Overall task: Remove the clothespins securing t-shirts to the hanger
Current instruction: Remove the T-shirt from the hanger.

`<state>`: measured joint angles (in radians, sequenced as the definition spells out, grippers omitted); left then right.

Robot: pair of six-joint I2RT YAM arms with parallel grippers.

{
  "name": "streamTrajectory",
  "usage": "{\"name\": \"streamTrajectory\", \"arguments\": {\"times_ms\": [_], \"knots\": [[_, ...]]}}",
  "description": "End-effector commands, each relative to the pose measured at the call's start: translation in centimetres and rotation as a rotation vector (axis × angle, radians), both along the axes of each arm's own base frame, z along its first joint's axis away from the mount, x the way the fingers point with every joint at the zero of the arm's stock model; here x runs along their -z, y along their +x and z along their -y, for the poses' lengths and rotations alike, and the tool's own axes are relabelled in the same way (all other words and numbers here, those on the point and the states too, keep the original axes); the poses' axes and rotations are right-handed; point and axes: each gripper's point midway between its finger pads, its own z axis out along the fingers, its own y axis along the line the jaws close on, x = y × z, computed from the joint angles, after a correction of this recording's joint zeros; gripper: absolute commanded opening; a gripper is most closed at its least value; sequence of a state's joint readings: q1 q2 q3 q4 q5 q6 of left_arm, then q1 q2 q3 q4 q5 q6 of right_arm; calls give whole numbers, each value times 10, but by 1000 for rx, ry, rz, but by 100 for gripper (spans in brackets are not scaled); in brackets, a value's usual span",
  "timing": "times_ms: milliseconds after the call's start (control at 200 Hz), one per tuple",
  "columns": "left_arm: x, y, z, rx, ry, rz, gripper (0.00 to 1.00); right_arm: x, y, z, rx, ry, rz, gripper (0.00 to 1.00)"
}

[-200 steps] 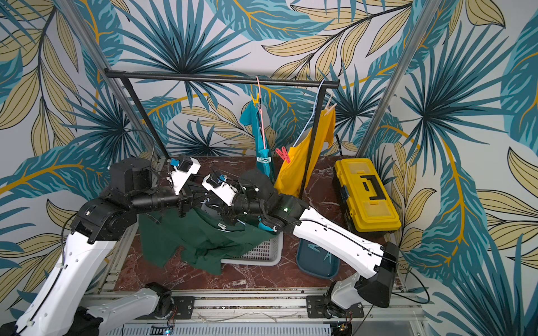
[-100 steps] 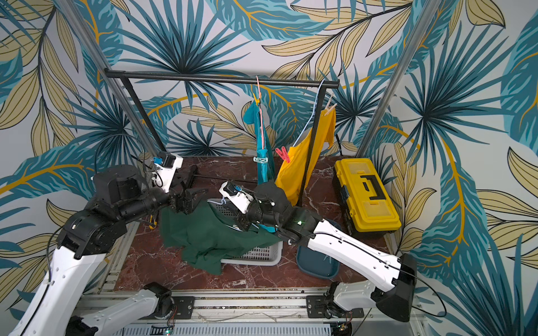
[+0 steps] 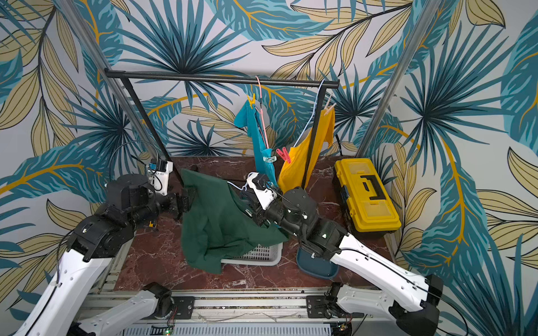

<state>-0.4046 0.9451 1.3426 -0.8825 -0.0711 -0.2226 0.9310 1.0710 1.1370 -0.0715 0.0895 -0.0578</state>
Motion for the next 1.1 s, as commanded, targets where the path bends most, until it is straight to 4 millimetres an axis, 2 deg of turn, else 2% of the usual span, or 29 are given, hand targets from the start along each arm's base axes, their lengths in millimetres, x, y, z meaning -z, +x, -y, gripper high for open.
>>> {"name": "streamTrajectory", "arguments": {"times_ms": [0,70,215,376,491,701,776,811,991,1091], "knots": [[16,3,0,-10,9,-44,78,-16,-3,10,19,89,16,0],[24,5,2,-3,15,-62,78,-15,-6,12,10,96,11,0],[33,7,21,93,-14,-74,75,-16,-11,14,-6,103,5,0],[33,12,25,109,-16,-54,59,-15,-16,13,-30,109,-7,0],[27,11,32,165,-19,-20,41,-15,-19,13,-43,114,-17,0],[22,8,29,163,-12,17,9,-18,-20,15,-45,122,-14,0],[23,8,29,165,-14,12,5,-17,-20,16,-42,120,-15,0],[24,7,29,166,-16,11,0,-16,-20,16,-39,116,-20,0],[18,7,23,139,-5,33,0,-6,-21,19,-29,95,-39,0],[9,8,19,119,-4,57,0,7,-21,22,-22,68,-64,0]]}}
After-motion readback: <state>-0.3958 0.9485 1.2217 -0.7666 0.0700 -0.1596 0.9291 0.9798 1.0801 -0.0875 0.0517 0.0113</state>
